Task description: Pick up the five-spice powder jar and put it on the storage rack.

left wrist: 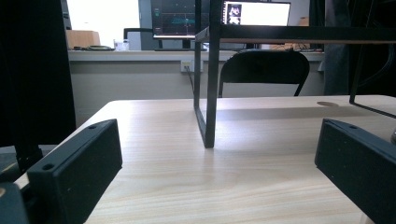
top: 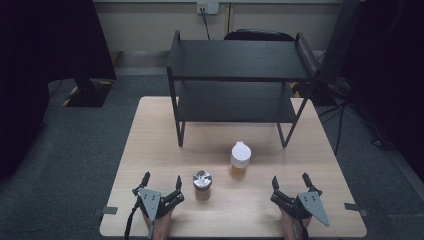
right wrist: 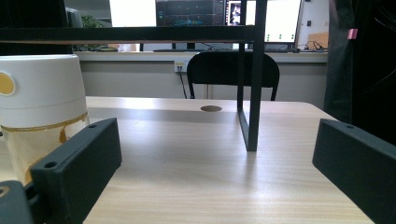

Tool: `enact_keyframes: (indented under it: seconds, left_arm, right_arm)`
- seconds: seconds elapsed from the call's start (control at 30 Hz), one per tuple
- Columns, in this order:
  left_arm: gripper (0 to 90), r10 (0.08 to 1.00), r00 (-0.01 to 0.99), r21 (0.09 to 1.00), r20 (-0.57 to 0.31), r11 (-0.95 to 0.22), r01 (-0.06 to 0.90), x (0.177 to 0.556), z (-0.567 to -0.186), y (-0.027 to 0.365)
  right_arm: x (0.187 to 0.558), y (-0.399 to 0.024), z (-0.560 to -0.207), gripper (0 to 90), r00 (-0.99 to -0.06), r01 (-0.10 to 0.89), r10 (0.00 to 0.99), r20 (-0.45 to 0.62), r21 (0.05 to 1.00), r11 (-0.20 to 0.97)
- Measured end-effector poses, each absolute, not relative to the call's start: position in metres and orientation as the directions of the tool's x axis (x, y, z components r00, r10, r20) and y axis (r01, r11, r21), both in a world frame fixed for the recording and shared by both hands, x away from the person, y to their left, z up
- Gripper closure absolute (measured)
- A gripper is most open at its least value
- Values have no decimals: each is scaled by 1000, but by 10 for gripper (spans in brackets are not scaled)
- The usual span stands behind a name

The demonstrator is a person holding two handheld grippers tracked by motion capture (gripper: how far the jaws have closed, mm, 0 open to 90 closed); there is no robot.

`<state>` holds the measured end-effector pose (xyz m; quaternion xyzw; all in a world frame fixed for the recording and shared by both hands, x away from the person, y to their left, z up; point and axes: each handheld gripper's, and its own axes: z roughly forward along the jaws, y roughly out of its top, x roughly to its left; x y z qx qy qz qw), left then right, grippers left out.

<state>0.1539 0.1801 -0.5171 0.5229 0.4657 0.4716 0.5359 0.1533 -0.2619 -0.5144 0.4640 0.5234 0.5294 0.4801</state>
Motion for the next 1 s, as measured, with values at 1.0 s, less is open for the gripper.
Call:
enact_keyframes:
  seconds: [1.0]
  left_arm:
    - [12,983,173,998,-67,69,-9,153,-509,191]
  right_arm:
    - [153,-261,-514,0,-103,-23,995,-12,1000,10]
